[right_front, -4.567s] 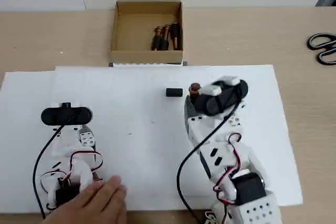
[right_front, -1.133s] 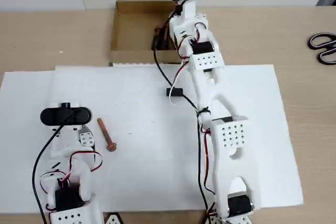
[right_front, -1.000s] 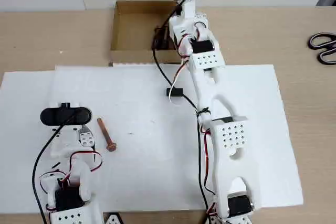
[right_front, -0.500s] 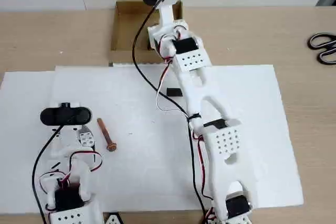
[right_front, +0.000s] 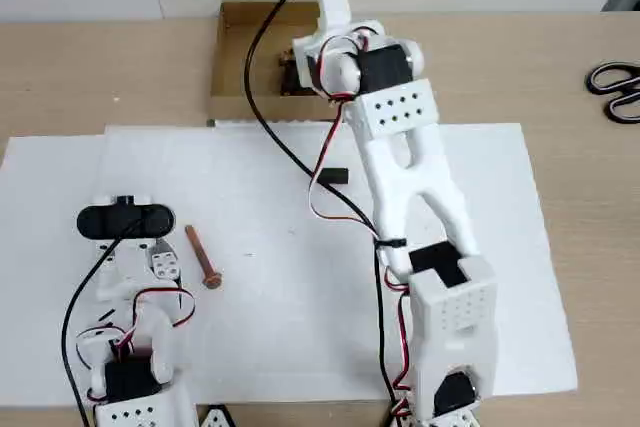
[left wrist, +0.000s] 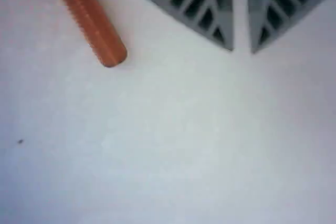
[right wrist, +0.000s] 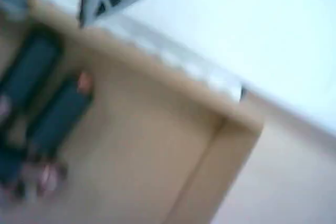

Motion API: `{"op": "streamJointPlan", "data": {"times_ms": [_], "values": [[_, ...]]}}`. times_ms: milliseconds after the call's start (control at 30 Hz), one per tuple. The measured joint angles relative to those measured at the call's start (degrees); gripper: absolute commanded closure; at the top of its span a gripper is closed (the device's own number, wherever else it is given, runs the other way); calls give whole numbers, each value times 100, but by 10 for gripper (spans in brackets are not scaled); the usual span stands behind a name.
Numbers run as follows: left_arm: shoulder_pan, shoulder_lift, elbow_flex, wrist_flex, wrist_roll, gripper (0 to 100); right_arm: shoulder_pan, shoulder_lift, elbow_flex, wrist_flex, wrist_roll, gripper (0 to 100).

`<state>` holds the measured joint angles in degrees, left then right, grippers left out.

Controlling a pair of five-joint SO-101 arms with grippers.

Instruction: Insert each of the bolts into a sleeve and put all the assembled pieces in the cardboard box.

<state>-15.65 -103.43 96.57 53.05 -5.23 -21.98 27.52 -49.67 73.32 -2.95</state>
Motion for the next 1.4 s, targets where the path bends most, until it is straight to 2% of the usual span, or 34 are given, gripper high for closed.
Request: {"op": "streamJointPlan", "data": {"times_ms": [467,800,1067,1200,1267,1400], "values": [[0,0,0,0,0,994,0,-1134,-9,2022,0,995],[79,0,0,0,0,994,0,-2154,264,2242,0,995],[343,0,-220,18,0,991,0,-3710,1987,2259,0,995],[352,0,-703,18,-35,900,0,-4334,3323,2259,9,995],[352,0,-826,18,-255,861,70,-4492,4044,2259,229,995],[352,0,-853,114,-484,859,343,-4519,5240,1802,976,992]]}}
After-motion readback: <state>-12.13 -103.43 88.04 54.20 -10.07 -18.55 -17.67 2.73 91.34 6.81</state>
